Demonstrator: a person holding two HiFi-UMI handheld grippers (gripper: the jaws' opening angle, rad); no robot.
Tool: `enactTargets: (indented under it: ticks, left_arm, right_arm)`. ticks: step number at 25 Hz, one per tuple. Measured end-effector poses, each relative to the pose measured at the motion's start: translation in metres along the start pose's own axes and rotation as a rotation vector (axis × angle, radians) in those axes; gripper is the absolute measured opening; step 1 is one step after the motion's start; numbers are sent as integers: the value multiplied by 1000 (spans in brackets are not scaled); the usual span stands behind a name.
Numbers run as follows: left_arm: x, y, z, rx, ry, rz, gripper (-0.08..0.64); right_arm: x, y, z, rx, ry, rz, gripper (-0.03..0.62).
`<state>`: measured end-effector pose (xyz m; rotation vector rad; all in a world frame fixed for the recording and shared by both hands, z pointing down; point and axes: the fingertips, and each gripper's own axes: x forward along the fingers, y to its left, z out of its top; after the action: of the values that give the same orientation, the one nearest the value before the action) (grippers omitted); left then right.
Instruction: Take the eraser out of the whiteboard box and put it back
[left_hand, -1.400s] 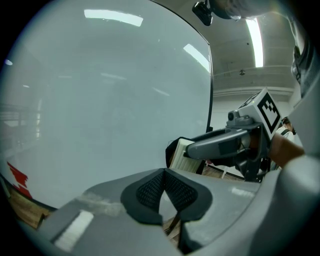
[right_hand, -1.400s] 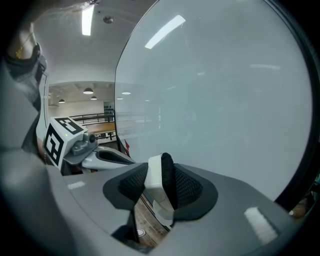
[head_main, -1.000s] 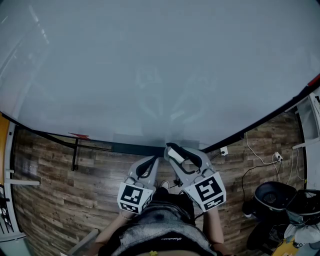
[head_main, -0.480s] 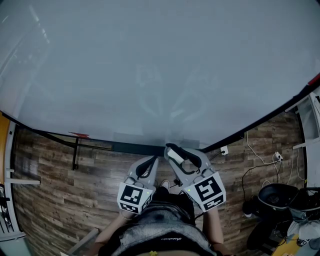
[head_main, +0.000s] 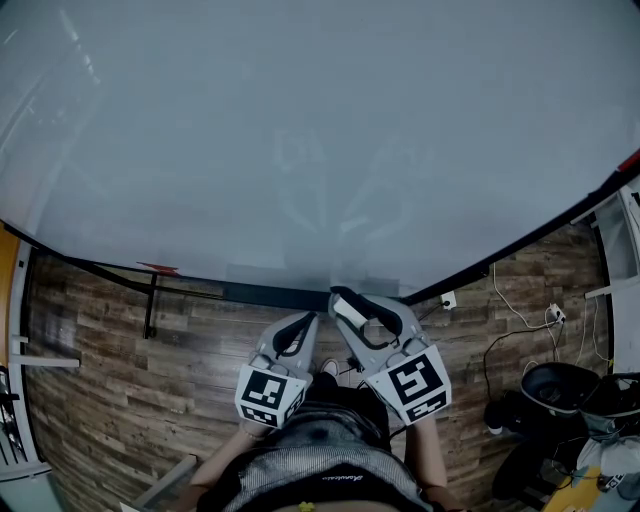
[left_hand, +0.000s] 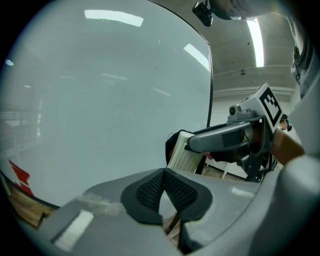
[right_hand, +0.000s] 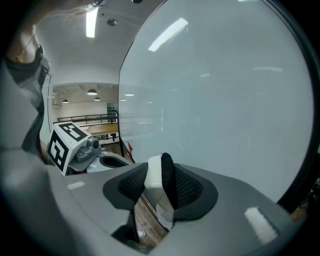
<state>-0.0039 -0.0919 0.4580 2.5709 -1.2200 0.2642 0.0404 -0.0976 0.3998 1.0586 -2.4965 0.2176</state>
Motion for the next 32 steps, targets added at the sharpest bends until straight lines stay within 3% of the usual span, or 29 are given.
enactTargets:
  ticks: [14, 32]
  left_arm:
    - [4, 0, -1, -11, 5, -5, 0]
    - [4, 6, -5, -17, 22, 11, 0]
  right_arm:
    - [9, -19, -17, 40, -6, -24, 167]
    - [38, -29, -73, 98, 90, -14, 167]
